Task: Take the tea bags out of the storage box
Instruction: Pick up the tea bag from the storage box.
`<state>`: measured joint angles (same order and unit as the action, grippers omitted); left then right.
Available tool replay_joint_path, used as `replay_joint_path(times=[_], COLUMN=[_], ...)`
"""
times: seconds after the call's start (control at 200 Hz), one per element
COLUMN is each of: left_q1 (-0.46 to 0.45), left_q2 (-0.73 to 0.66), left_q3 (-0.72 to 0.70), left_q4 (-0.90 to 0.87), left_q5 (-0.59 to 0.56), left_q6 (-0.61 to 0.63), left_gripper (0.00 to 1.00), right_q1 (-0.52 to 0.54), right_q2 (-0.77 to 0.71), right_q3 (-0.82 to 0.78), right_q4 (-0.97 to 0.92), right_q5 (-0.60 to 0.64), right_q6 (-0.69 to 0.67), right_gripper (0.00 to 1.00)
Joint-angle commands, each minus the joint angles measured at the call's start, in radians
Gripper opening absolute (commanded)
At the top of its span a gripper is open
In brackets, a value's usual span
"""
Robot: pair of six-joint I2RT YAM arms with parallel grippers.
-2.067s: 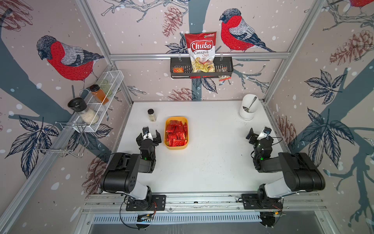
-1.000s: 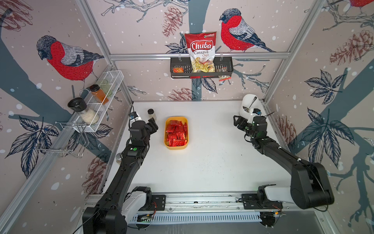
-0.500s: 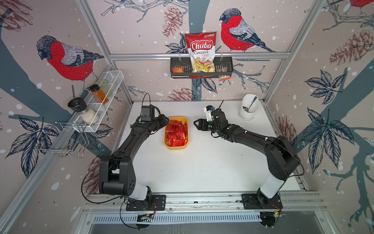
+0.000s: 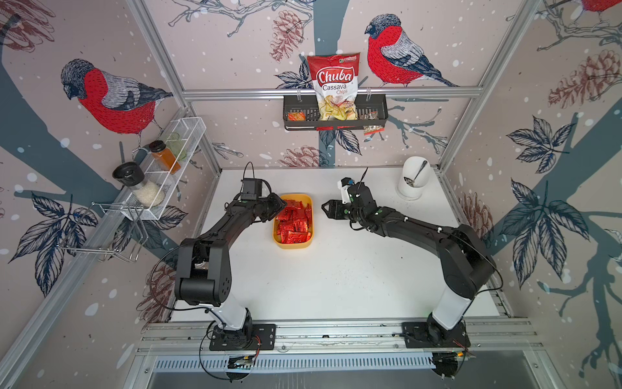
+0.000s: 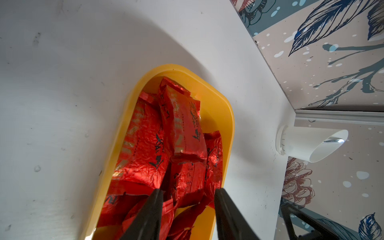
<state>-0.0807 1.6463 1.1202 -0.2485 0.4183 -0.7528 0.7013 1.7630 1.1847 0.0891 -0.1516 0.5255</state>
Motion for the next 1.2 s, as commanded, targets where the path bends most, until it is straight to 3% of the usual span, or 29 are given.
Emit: replay_joint_path(times=[0.0,0.76,0.911,1.086,1.196], left_q1=[-0.001,-0.008,-0.013,-0.014,-0.017], left_q2=[0.017,0.143,0.156,0.16,0.149], left_q3=[0.006,0.071,0.068,0.056,0.04], left_q4=[0.038,0.083,0.091,0.101,0.114], left_q5=[0.008,0.025,0.027,0.041,0.047], left_q6=[-0.013,-0.043,-0.045,-0.045,-0.045], left_gripper=[0.48,0.36,0.24,0.0,0.0], right_q1=[-0.008,-0.041,-0.042,-0.044,-0.043], right_q2=[-0.011,-0.007,-0.007,-0.008,-0.01], right_q3=[-0.012,-0.063,-0.065,-0.065,-0.065], right_q4=[0.012,0.037,0.035,0.031,0.03], right_q5=[0.015,-0.008,-0.008,-0.006,-0.006], right_q6=[0.005,0.021,0.021,0.021,0.024], right_gripper=[0.69,0.67,0.67,0.66,0.66])
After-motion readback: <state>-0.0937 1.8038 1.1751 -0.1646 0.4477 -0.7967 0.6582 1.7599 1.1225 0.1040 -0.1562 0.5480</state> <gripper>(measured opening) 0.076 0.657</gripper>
